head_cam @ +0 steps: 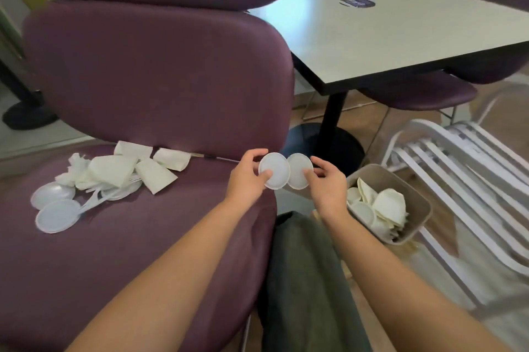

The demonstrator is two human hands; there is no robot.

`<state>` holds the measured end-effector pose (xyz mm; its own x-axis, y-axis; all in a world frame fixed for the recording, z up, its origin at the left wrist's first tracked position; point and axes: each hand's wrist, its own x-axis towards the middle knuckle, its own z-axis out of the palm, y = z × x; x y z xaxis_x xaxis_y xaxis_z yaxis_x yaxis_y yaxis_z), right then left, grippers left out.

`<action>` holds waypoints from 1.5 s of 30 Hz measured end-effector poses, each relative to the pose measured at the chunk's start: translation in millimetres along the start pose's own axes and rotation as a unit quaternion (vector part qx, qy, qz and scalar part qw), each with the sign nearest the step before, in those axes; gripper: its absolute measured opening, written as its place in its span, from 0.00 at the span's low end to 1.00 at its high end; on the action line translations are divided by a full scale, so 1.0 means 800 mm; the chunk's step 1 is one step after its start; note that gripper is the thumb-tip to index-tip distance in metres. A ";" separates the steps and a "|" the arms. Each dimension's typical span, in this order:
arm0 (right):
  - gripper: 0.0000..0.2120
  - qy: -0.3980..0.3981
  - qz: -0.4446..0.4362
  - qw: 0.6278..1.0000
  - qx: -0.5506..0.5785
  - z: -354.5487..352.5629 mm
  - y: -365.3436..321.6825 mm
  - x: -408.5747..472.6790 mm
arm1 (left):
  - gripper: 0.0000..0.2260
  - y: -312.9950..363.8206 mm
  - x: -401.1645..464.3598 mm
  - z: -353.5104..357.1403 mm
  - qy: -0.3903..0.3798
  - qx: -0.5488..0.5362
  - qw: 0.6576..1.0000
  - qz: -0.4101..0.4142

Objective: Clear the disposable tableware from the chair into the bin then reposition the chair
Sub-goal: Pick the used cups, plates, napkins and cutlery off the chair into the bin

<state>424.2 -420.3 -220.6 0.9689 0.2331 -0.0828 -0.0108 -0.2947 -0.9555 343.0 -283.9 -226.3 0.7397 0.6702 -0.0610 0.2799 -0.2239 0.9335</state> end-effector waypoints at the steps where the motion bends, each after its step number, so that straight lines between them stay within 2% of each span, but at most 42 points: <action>1: 0.13 0.003 0.012 1.000 0.004 -0.010 0.005 0.003 | 0.18 0.003 0.001 0.010 -0.009 -0.014 1.000 -0.005; 4: 0.10 0.044 0.039 0.998 0.004 -0.060 0.028 0.017 | 0.18 0.014 0.004 0.061 -0.045 -0.037 0.998 -0.017; 12: 0.15 0.109 0.101 0.988 -0.052 -0.153 0.091 0.066 | 0.16 0.031 0.011 0.157 -0.136 -0.022 0.990 -0.028; 15: 0.19 0.101 0.164 0.979 -0.069 -0.164 0.112 0.080 | 0.16 0.032 0.016 0.180 -0.148 -0.006 0.989 -0.021; 17: 0.19 0.094 0.182 0.977 -0.064 -0.167 0.121 0.085 | 0.16 0.033 0.019 0.197 -0.154 -0.003 0.988 -0.030; 22: 0.15 -0.019 0.127 0.992 -0.011 -0.161 0.104 0.085 | 0.15 0.030 0.025 0.231 -0.186 -0.007 0.982 -0.036; 26: 0.12 -0.012 0.126 0.992 -0.027 -0.171 0.107 0.096 | 0.15 0.025 0.026 0.250 -0.205 -0.007 0.977 -0.059; 31: 0.11 0.001 0.127 0.984 -0.124 -0.192 0.123 0.113 | 0.16 0.017 0.031 0.250 -0.214 0.024 0.974 -0.065; 35: 0.20 -0.039 0.164 0.947 -0.273 -0.189 0.132 0.111 | 0.15 0.014 0.031 0.231 -0.194 0.029 0.979 -0.053; 38: 0.21 -0.042 0.125 0.959 -0.253 -0.168 0.115 0.100 | 0.14 0.012 0.030 0.206 -0.172 0.039 0.983 -0.042; 42: 0.17 -0.093 0.058 0.973 -0.202 -0.120 0.068 0.077 | 0.13 0.003 0.034 0.155 -0.142 0.072 0.987 -0.017; 45: 0.21 -0.131 0.002 0.969 -0.207 -0.073 0.033 0.058 | 0.12 0.000 0.034 0.104 -0.111 0.098 0.989 0.006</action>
<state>483.6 -471.5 -233.2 0.8723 0.4430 -0.2069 0.1391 -0.6305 -0.7636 414.0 -324.2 -257.5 0.8538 0.4993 -0.1474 0.3675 -0.3775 0.8500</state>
